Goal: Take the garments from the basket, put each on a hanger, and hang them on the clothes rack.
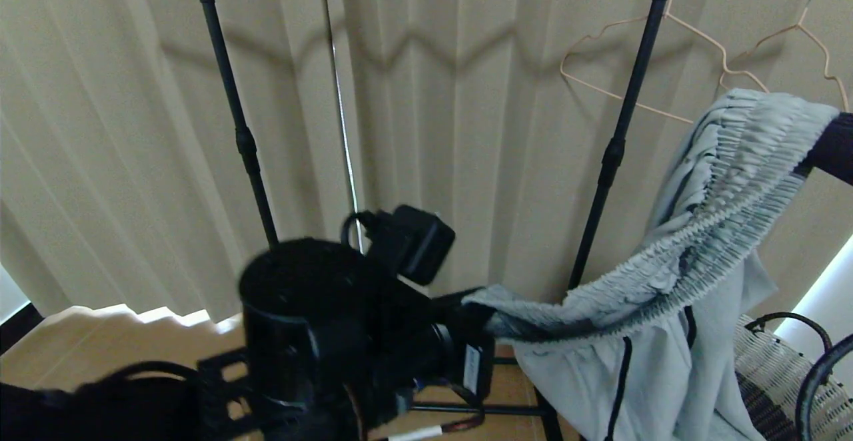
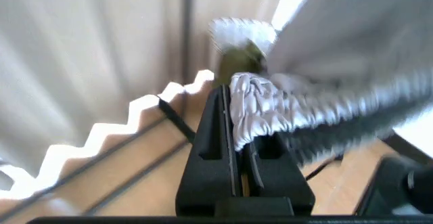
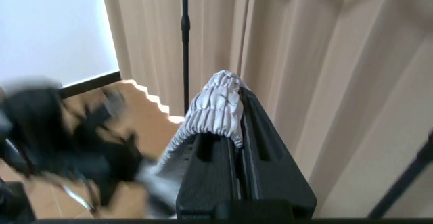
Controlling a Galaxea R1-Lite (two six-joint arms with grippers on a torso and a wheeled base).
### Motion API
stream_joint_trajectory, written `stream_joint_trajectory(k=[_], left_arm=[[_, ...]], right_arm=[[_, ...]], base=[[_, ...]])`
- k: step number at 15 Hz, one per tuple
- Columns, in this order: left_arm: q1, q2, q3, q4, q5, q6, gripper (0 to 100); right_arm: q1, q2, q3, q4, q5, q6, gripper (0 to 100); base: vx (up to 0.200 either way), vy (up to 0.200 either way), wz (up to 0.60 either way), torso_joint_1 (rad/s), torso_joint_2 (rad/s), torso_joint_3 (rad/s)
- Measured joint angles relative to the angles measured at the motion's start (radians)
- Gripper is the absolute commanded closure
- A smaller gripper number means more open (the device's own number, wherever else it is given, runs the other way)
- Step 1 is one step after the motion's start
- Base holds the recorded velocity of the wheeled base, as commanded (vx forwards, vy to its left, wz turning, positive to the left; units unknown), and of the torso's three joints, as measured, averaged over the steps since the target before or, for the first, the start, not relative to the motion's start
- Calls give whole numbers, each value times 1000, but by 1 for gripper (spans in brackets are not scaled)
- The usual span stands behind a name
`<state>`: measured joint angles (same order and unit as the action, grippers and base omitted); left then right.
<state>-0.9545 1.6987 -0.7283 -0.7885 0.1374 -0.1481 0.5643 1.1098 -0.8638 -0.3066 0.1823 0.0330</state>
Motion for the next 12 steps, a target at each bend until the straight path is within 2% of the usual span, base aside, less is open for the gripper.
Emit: stream_joint_trajectory(k=[3,7,9,12], left_arm=[[148,-179,-180,292,-28,27,100],[202,-334,-321,561,-45,35,100],[206,-383,-328,601,-78,35,100],[211,-408,-268,612,-82,35,100]], right_arm=[[0,59,-57,-3,0,-4,100],[-1,122,-69,-71,0,0,100],[-14,158,-54,-117,0,4,100],[-34,198,4,-219,-2,2,100]], base=[[0,0,0,0,0,0],[0,0,0,0,0,0],[0,0,0,0,0,0],[0,0,0,0,0,0]])
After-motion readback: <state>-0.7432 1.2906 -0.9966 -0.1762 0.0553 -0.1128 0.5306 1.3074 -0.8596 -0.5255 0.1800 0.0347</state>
